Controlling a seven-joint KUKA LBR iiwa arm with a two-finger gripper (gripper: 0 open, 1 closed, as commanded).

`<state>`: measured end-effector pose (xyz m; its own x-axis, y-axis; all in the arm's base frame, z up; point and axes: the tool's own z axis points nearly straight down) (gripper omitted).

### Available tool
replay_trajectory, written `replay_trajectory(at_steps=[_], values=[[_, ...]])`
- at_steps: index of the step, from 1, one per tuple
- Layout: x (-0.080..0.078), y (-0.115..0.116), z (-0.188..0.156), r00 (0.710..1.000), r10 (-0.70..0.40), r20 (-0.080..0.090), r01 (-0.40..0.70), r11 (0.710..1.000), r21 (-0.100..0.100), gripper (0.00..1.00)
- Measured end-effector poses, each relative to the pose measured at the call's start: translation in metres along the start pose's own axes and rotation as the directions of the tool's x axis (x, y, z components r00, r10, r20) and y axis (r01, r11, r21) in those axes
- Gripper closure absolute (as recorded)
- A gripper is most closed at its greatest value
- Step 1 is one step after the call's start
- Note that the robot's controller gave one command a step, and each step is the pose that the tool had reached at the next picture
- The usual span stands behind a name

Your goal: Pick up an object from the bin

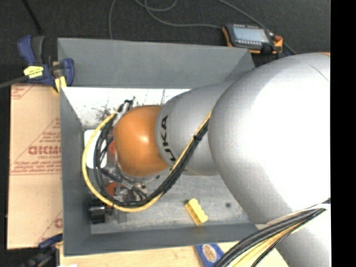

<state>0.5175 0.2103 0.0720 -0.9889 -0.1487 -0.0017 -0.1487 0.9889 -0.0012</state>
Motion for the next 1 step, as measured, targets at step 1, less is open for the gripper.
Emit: replay_trajectory(at_steps=[1], values=[[0.0010, -0.0003, -0.0060, 1.000, 0.001, 0.000, -0.001, 1.000, 0.000, 1.00]])
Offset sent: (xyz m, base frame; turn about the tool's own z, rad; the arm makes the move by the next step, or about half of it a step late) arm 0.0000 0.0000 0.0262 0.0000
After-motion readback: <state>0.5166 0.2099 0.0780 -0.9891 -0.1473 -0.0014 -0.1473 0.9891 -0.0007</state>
